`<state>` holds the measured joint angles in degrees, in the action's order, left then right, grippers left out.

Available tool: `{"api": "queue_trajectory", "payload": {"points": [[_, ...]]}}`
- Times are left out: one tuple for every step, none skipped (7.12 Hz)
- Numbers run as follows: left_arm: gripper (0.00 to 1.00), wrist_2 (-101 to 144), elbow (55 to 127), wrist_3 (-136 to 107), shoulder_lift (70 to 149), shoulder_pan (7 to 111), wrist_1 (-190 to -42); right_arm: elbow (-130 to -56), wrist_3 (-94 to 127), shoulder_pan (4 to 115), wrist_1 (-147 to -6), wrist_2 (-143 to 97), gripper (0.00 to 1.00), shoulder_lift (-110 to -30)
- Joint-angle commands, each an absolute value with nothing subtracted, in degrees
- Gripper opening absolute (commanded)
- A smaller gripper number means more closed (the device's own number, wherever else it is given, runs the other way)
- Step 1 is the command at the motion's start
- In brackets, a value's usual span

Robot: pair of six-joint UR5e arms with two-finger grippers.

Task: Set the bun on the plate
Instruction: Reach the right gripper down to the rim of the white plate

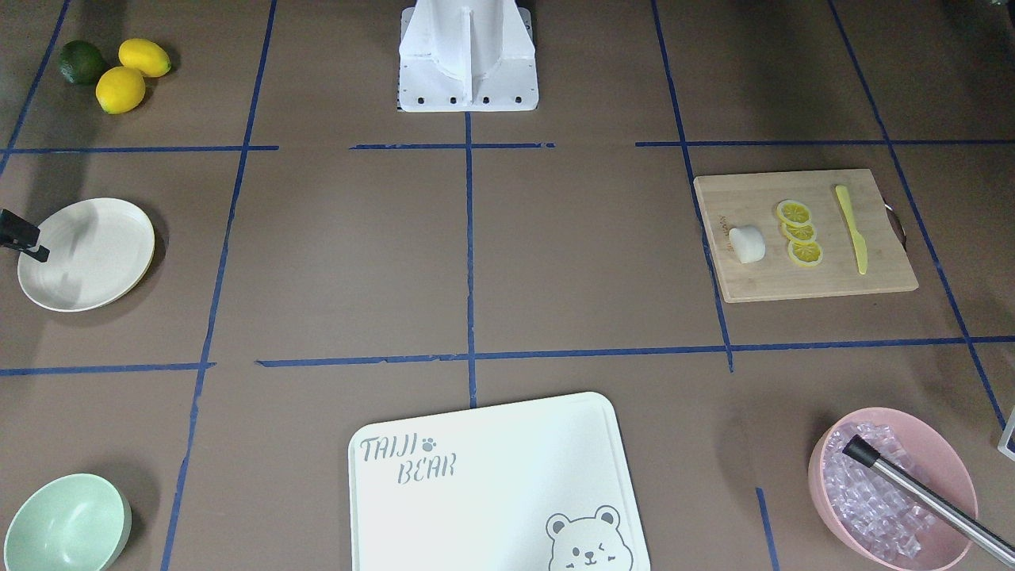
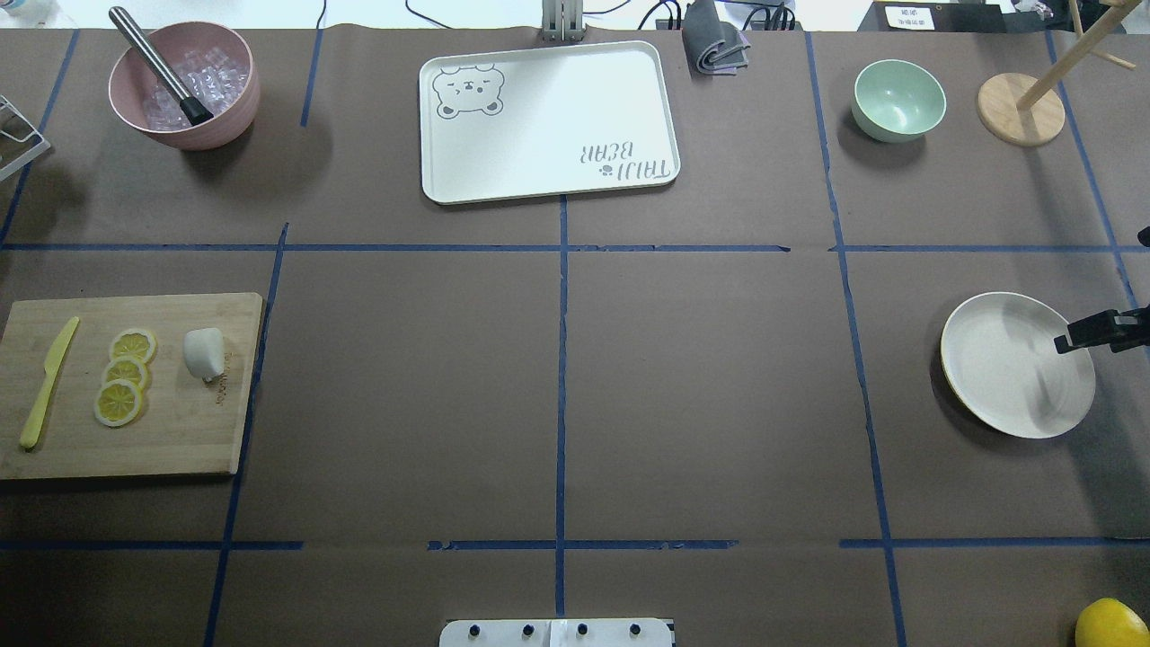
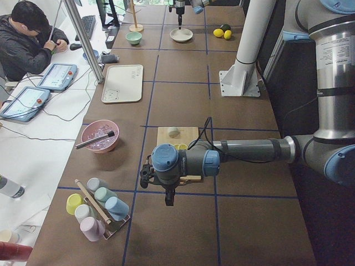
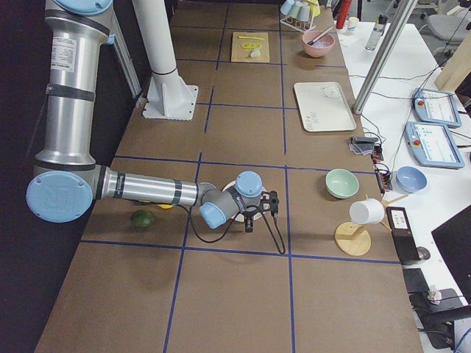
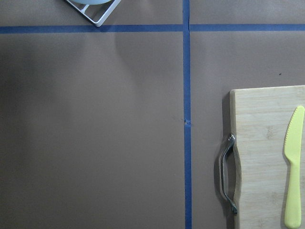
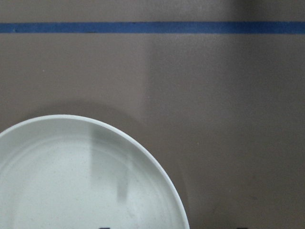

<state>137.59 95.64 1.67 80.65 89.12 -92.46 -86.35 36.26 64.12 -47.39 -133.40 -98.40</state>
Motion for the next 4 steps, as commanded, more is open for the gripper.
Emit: {"api": "queue_trajectory", "payload": {"points": [[1.00, 137.55, 95.54, 1.67, 80.68, 89.12, -92.46, -86.04, 36.21, 62.41, -47.20, -132.54, 0.48, -99.14], [1.00, 137.55, 95.62, 1.67, 80.68, 89.12, -92.46, -85.96, 35.78, 62.23, -47.20, -132.63, 0.18, -99.05], [1.00, 137.55, 95.54, 1.58, 80.68, 89.12, -92.37, -86.22, 35.68, 62.23, -47.11, -132.63, 0.02, -99.05], [1.00, 137.55, 95.54, 1.58, 80.60, 89.12, -92.37, -86.39, 35.34, 62.31, -45.46, -132.63, 0.00, -99.05]]}}
